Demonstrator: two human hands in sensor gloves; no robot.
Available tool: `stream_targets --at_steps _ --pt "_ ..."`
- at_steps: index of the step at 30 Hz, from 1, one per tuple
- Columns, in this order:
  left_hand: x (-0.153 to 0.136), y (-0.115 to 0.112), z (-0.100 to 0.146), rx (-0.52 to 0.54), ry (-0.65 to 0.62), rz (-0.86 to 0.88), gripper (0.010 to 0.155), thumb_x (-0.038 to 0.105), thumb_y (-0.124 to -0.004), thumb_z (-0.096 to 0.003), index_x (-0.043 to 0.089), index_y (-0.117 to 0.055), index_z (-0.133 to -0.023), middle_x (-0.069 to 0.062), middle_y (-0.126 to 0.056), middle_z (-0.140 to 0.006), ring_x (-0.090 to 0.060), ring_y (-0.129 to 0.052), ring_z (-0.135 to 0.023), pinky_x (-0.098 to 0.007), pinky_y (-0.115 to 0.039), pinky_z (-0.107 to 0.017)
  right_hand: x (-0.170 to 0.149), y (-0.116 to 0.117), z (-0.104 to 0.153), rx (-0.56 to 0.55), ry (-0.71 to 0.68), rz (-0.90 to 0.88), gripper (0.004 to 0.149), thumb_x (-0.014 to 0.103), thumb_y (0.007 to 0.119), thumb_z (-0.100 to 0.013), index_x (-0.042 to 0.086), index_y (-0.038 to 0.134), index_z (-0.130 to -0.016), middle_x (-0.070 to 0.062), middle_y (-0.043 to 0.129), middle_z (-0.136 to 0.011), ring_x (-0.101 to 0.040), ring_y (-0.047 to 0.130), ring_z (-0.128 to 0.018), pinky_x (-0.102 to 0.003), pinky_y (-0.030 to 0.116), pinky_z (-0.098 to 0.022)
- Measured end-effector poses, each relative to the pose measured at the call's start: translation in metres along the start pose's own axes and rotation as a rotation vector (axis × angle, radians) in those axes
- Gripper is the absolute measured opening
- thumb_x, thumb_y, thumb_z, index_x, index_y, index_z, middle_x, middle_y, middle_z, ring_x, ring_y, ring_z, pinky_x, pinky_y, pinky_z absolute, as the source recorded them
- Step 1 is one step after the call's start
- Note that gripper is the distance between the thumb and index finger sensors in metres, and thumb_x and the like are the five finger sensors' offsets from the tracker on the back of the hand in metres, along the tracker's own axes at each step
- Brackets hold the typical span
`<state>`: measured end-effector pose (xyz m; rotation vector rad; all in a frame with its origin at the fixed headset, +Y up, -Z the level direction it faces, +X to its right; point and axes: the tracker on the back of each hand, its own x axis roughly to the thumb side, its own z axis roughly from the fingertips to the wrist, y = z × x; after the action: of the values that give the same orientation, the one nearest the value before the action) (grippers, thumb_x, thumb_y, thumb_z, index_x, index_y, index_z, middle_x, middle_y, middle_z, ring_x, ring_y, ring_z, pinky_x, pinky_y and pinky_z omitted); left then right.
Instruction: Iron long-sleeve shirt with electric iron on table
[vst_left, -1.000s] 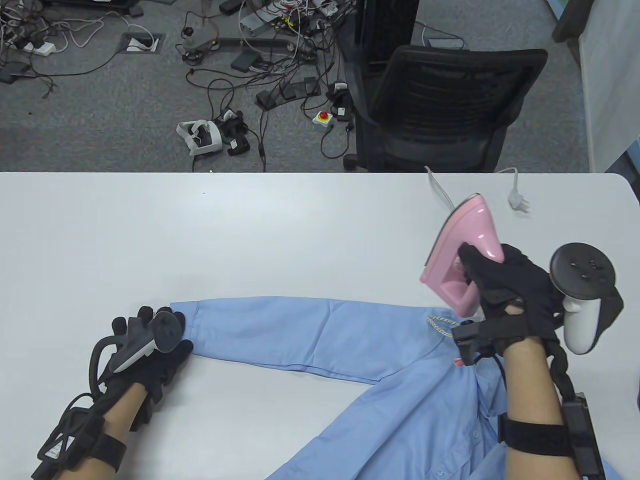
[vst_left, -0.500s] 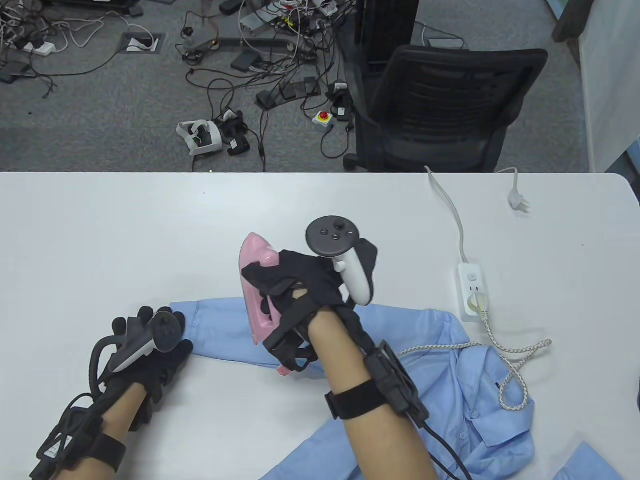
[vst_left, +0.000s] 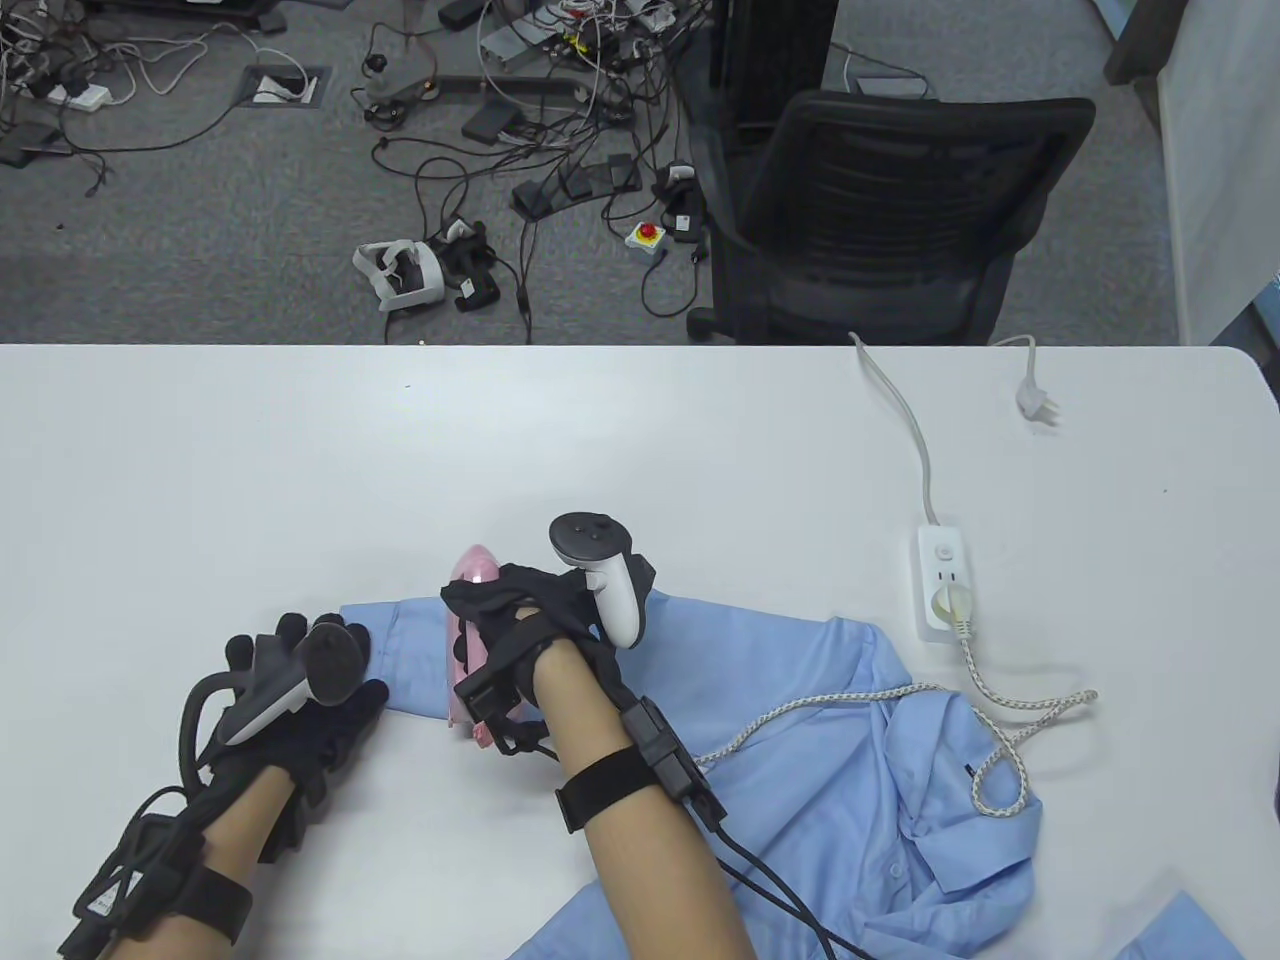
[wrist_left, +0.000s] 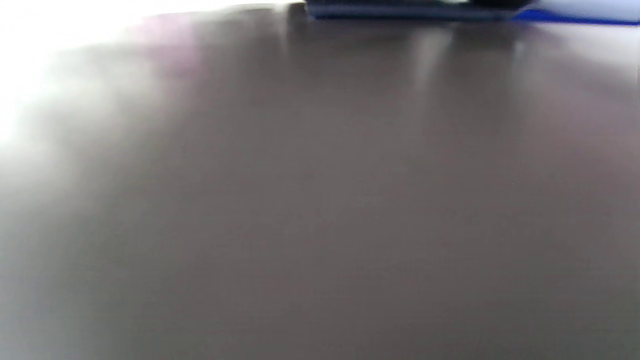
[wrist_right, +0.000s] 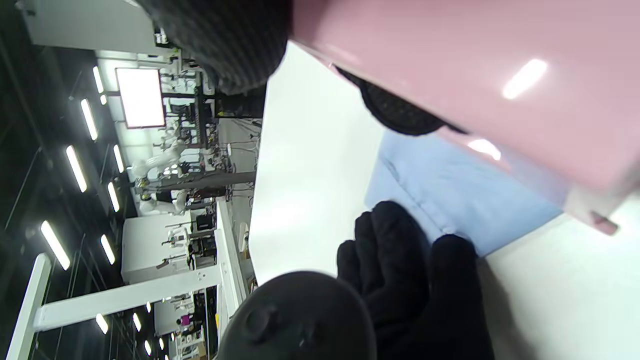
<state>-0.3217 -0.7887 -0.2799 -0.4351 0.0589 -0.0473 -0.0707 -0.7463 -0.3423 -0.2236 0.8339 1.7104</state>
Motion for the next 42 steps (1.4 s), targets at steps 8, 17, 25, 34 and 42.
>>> stream_targets --at_steps 8,17,25,34,42 --pt "-0.004 0.002 0.000 0.014 0.035 -0.018 0.070 0.067 -0.054 -0.0496 0.033 -0.035 -0.107 0.003 -0.028 -0.122 -0.026 -0.015 -0.111 -0.064 -0.007 -0.071 -0.013 -0.018 0.003 -0.119 0.064 0.102 0.064 0.045 0.074 -0.041 -0.001 0.056 -0.083 -0.014 0.070 -0.068 -0.022 0.092 -0.056 -0.036 0.089 -0.040" --pt "-0.004 0.001 0.000 0.016 0.039 -0.024 0.070 0.067 -0.054 -0.0496 0.033 -0.034 -0.107 0.003 -0.028 -0.122 -0.026 -0.016 -0.111 -0.064 -0.008 -0.071 -0.043 -0.077 0.027 -0.251 0.143 0.063 0.065 0.046 0.070 -0.041 -0.002 0.056 -0.081 -0.013 0.071 -0.066 -0.019 0.094 -0.052 -0.032 0.092 -0.036" --pt "-0.003 0.001 0.000 0.018 0.042 -0.019 0.070 0.068 -0.054 -0.0493 0.033 -0.035 -0.107 0.003 -0.028 -0.122 -0.026 -0.017 -0.111 -0.064 -0.008 -0.071 -0.069 -0.127 0.054 -0.305 0.168 0.037 0.064 0.047 0.069 -0.041 -0.002 0.056 -0.081 -0.012 0.071 -0.065 -0.018 0.094 -0.050 -0.031 0.092 -0.035" --pt "-0.003 0.001 0.002 0.021 0.039 0.003 0.067 0.064 -0.054 -0.0506 0.033 -0.036 -0.107 0.002 -0.029 -0.122 -0.026 -0.017 -0.111 -0.064 -0.008 -0.071 -0.099 -0.194 0.088 -0.403 0.189 0.038 0.064 0.047 0.069 -0.041 -0.002 0.059 -0.081 -0.013 0.073 -0.064 -0.019 0.095 -0.047 -0.032 0.091 -0.032" --pt "0.004 0.003 0.011 0.063 -0.019 -0.034 0.063 0.061 -0.058 -0.0507 0.033 -0.044 -0.105 0.003 -0.037 -0.121 -0.025 -0.021 -0.111 -0.064 -0.009 -0.071 -0.114 -0.252 0.116 -0.578 0.276 0.132 0.065 0.048 0.070 -0.040 -0.002 0.061 -0.080 -0.012 0.075 -0.062 -0.018 0.097 -0.042 -0.032 0.092 -0.029"
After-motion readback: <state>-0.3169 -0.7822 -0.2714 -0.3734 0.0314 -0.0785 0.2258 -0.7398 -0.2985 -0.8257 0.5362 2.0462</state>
